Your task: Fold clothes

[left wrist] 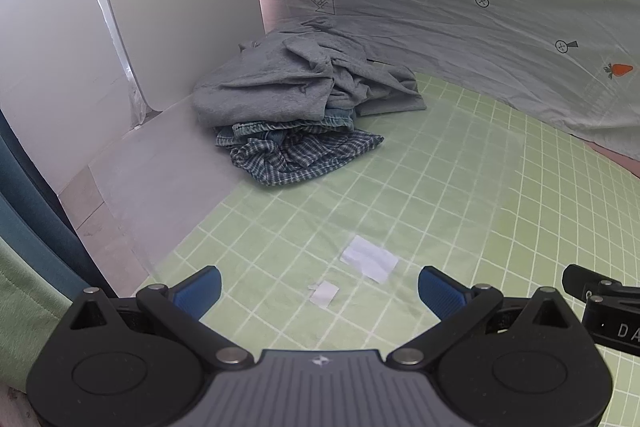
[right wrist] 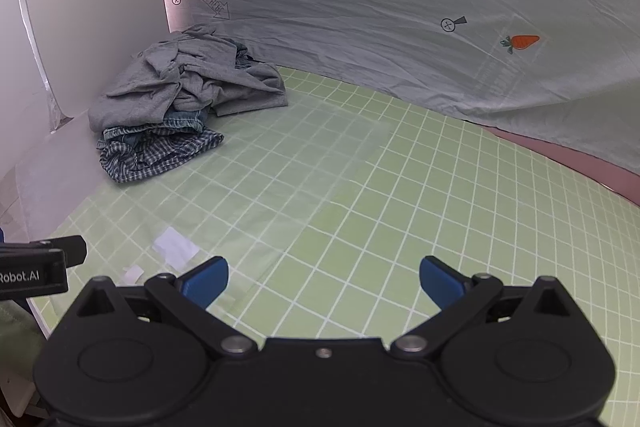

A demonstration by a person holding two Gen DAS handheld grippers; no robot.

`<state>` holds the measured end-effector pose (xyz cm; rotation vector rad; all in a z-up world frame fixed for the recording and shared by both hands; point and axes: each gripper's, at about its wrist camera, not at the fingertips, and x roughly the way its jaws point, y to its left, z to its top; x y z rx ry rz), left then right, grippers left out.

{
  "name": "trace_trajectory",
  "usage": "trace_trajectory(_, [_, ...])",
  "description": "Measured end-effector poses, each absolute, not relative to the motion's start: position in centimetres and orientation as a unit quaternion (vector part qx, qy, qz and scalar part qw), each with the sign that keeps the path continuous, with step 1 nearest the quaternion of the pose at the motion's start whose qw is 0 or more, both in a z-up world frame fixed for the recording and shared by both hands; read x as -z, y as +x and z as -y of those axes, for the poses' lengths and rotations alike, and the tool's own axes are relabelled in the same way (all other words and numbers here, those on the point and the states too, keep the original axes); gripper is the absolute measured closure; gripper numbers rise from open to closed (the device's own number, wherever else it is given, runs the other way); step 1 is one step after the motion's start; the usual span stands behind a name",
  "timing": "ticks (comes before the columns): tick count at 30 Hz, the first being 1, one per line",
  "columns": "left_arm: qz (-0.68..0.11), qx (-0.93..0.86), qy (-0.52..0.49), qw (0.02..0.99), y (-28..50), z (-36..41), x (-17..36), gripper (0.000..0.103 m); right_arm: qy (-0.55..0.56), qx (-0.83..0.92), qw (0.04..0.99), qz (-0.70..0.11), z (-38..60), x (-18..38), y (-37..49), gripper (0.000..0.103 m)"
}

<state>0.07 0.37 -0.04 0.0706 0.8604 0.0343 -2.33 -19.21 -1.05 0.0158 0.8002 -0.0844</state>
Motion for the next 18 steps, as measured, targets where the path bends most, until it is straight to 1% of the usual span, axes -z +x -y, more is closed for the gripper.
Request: trace_trajectory(18, [-0.417, -0.024, 0.038, 0.908, 0.5, 0.5, 0.0, 0.000, 0.007, 0.042, 0.920, -0.389, 19.7, 1.0, -1.6, 0.000])
